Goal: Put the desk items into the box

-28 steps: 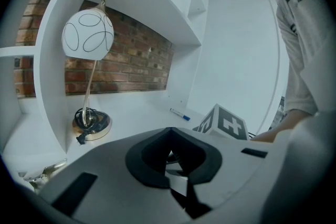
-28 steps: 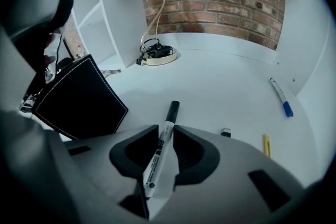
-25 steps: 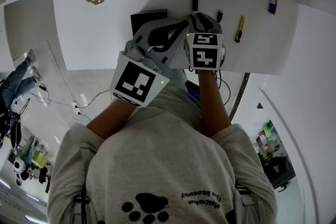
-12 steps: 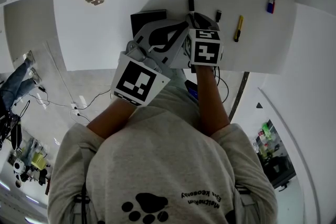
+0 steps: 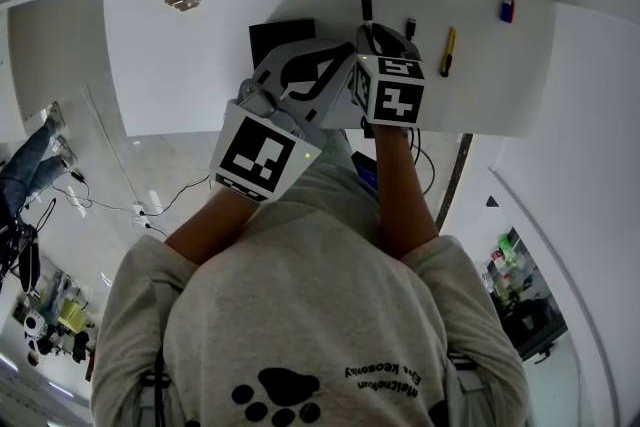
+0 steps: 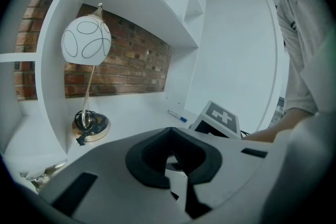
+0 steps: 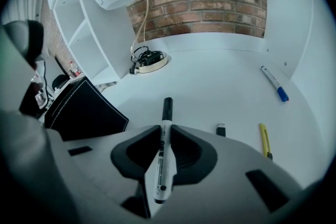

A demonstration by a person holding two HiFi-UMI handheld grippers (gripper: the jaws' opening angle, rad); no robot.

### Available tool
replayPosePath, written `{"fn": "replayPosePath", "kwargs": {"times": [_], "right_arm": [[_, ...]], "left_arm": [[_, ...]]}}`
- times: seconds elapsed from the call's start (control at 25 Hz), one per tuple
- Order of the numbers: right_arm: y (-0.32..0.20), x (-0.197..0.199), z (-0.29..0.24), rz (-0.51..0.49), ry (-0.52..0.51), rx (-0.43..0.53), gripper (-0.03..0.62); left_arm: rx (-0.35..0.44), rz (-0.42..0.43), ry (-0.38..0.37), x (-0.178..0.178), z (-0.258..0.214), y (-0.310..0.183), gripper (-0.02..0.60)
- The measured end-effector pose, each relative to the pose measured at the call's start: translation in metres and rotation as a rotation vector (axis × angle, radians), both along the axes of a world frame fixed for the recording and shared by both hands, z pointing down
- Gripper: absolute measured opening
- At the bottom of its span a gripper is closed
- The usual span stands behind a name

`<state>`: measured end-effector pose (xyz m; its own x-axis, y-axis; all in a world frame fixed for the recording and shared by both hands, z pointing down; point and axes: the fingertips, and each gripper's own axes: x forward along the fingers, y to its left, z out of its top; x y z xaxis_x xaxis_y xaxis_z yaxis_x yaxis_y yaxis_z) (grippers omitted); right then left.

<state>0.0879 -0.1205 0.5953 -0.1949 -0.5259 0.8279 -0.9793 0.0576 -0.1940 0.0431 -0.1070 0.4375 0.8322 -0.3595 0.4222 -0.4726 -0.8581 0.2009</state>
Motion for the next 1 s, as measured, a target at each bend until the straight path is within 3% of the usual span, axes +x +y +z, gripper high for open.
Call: {"fn": "replayPosePath", "kwargs": {"times": [1.0], "right_arm": [[0.003,0.010,-0.083,0.082,0.062,0.226,0.075]], "left_arm": [[0.056,0.022,0.048,-0.006,-0.040,0.020,0.008]]}}
